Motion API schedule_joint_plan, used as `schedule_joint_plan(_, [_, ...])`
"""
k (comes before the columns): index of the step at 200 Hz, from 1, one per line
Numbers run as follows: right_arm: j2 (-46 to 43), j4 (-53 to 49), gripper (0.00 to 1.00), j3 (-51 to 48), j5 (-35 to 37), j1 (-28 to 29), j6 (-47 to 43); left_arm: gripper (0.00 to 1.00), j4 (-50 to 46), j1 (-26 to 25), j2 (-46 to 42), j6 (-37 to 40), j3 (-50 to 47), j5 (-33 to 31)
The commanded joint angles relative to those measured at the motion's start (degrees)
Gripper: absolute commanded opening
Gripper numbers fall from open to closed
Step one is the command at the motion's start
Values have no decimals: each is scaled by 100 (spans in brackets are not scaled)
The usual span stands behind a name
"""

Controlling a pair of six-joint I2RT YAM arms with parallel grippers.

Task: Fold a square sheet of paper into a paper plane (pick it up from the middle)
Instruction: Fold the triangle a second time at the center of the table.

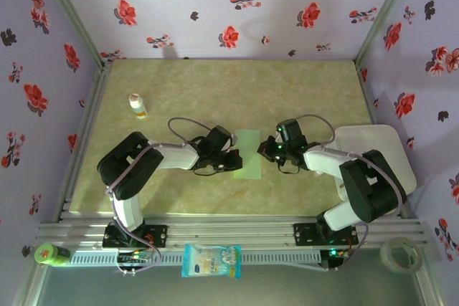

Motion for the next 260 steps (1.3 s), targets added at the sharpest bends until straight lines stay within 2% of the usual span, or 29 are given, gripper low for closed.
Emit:
schedule_joint_plan(1, [377,73,5,177,-213,191,138,0,-742,-89,91,-205,-251,-327])
schedule_joint_plan(30, [610,395,3,190,-349,250,247,0,-755,-98,112,-195,-267,-327])
schedule_joint_plan(88, [643,75,3,335,-328,250,29,0,-762,-102,103,-82,-166,-290])
schedule_joint_plan(127, [833,-301,0,292,-21,233,-70,0,-690,-106,75,-119,-208,-280])
schedule_joint_plan(149, [978,-160,0,78,75,151,-50,0,-665,-111,-108,-77,-186,-254])
schedule_joint_plan(191, [944,-312,0,28,107,50,-196,2,-972,-116,-453,315,273,-50])
schedule_joint_plan(260, [887,-454,0,78,57,-13,-287,3,-1135,-207,47,654,945,159])
